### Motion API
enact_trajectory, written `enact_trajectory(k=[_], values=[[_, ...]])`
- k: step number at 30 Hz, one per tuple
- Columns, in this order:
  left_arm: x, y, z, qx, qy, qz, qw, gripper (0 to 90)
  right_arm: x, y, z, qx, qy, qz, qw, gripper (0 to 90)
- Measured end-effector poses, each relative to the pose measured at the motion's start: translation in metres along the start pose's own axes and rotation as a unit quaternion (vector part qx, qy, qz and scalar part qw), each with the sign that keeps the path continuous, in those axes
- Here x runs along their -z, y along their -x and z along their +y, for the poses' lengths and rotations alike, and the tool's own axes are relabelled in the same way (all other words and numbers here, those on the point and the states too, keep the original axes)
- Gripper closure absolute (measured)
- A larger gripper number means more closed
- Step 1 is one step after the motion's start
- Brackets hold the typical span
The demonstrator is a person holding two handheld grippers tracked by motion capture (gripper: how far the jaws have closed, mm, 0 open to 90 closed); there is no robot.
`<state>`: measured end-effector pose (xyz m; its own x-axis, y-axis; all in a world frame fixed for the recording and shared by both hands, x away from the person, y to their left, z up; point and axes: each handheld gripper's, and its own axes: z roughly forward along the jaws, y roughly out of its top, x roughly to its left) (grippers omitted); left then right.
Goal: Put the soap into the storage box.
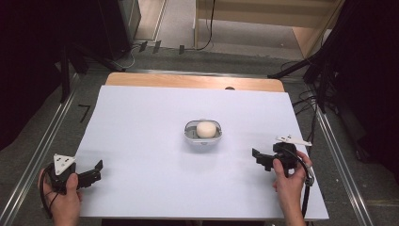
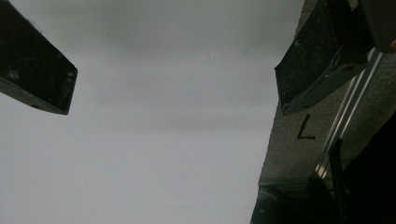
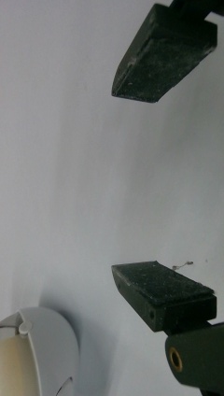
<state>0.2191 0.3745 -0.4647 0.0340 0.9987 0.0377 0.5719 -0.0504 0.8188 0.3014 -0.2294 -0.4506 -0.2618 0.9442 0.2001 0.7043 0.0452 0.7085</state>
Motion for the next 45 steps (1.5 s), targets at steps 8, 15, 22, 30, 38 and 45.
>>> enact_trajectory(k=[8,15,22,30,38,45], values=[[0.0,0.0,0.0,0.001,0.0,-0.001,1.0,0.0,0.006,0.014,-0.009,-0.006,-0.002,-0.013,0.9999,13.6],[0.0,0.0,0.0,0.002,0.001,0.0,1.0,0.0,0.009,0.026,-0.02,-0.015,-0.006,-0.021,0.9997,13.6],[0.001,0.0,0.0,0.004,0.002,-0.001,1.0,0.0,0.015,0.04,-0.03,-0.019,0.001,-0.026,0.9995,13.5],[0.001,0.0,0.0,0.004,0.002,-0.001,1.0,0.0,0.024,0.055,-0.039,-0.03,0.004,-0.034,0.9989,13.5],[0.001,0.0,0.0,0.005,0.003,0.0,1.0,0.0,0.038,0.073,-0.05,-0.041,0.009,-0.053,0.9977,13.5],[0.001,0.0,0.0,0.006,0.003,-0.001,1.0,0.0,0.049,0.089,-0.062,-0.054,0.014,-0.07,0.996,13.5]])
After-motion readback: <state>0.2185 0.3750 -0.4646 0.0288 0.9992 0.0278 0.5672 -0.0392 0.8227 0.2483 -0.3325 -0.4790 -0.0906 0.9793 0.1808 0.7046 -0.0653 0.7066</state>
